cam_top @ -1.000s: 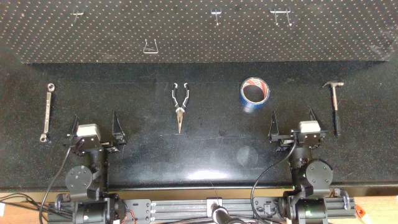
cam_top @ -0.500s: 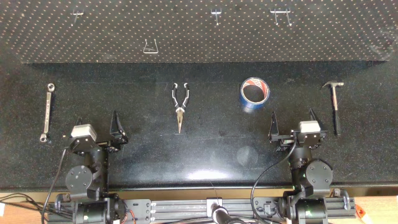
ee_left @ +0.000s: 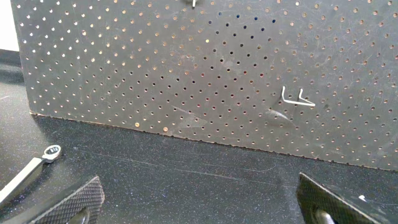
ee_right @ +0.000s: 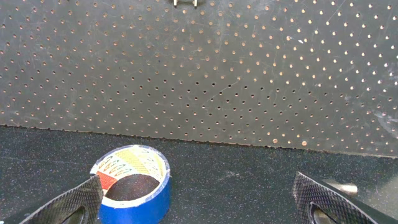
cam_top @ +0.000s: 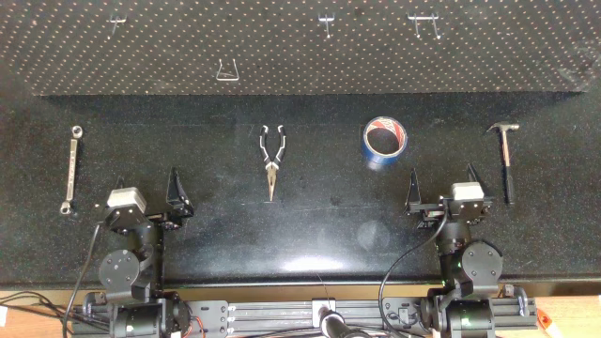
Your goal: Place Tools Onto Pegboard
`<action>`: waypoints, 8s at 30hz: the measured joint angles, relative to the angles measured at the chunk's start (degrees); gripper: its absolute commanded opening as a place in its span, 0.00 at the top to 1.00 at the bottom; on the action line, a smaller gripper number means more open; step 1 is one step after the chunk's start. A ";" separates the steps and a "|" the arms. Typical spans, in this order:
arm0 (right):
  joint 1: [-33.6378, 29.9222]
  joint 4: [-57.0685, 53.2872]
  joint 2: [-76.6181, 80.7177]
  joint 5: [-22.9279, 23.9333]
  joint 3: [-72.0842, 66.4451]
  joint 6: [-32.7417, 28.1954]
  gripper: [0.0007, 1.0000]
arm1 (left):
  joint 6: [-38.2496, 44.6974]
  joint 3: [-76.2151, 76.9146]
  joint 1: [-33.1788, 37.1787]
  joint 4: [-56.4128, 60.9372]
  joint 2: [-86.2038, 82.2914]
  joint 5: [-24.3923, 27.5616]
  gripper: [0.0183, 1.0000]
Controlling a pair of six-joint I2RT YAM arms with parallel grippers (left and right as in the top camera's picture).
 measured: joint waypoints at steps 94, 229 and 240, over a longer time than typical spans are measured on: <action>0.00 -0.02 -0.09 -0.02 0.02 0.00 0.01 | 49.24 59.06 52.35 -55.47 58.36 2.69 0.00; 0.00 -0.02 -0.09 -0.02 0.02 0.00 0.01 | 49.75 59.14 41.70 -24.98 102.25 17.09 0.85; 0.00 -0.02 -0.09 -0.02 0.02 0.00 0.01 | 49.77 59.14 41.70 -24.98 102.25 17.09 0.88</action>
